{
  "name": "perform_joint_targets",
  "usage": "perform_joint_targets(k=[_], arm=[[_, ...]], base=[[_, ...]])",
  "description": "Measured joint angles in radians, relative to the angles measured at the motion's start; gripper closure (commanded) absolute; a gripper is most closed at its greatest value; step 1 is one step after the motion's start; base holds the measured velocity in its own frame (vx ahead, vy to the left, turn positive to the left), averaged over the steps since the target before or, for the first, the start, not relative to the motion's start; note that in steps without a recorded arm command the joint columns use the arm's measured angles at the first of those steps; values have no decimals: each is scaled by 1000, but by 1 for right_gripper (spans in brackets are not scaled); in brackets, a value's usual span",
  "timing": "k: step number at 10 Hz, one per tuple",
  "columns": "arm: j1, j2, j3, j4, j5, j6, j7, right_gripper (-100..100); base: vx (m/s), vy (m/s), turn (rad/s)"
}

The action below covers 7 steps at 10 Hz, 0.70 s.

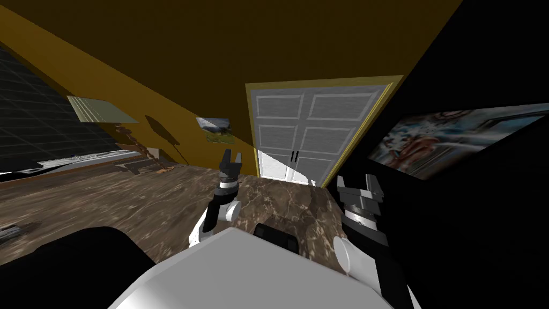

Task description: Pull the door open

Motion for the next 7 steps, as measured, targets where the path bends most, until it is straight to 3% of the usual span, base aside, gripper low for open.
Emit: perform_joint_targets(k=[7], arm=[[-59,-36,96,146,-92,-48,-104,-100]], base=[[160,16,-22]])
